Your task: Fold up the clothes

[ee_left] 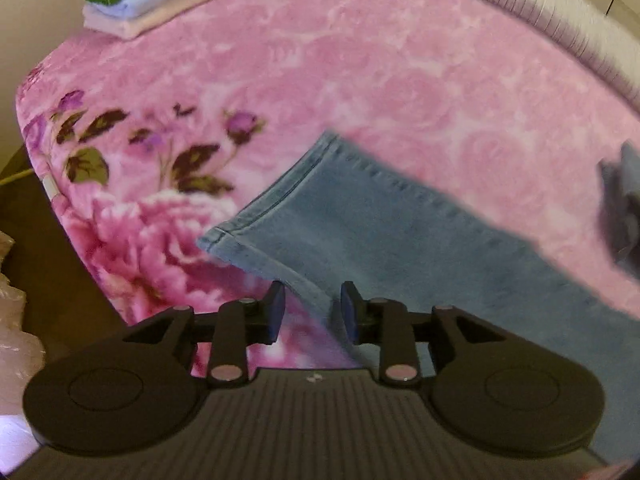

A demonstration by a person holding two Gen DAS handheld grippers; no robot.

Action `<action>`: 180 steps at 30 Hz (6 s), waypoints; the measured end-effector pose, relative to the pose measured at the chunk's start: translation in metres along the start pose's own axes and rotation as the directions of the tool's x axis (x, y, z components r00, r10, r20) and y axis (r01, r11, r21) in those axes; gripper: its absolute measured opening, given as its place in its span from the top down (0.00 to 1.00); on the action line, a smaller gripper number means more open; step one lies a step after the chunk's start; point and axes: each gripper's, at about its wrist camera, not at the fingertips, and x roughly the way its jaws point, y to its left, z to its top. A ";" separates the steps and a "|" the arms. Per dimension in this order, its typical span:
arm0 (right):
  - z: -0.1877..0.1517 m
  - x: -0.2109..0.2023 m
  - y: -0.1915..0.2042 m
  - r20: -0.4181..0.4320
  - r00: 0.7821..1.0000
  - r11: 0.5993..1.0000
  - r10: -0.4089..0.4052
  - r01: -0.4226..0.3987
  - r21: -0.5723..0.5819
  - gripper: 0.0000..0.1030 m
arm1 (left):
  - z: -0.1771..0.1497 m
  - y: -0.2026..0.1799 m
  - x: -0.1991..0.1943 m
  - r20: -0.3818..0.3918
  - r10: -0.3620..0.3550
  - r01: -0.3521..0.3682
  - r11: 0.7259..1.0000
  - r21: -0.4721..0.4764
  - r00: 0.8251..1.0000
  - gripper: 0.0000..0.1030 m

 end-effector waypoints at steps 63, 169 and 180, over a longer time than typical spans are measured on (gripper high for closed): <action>-0.088 0.025 0.204 -0.251 0.962 0.985 0.104 -0.134 -0.105 0.21 | 0.124 -0.031 0.176 0.046 -0.363 0.334 0.792 -0.510 0.931 0.61; -0.105 -0.096 0.016 -0.234 0.971 0.926 0.059 -0.140 -0.350 0.41 | -0.026 0.087 -0.023 0.046 0.158 -0.163 0.978 0.130 0.986 0.64; -0.139 -0.163 0.063 -0.332 0.928 0.842 0.172 -0.314 -0.440 0.31 | -0.051 -0.008 -0.133 -0.064 -0.099 0.114 0.941 0.319 0.993 0.58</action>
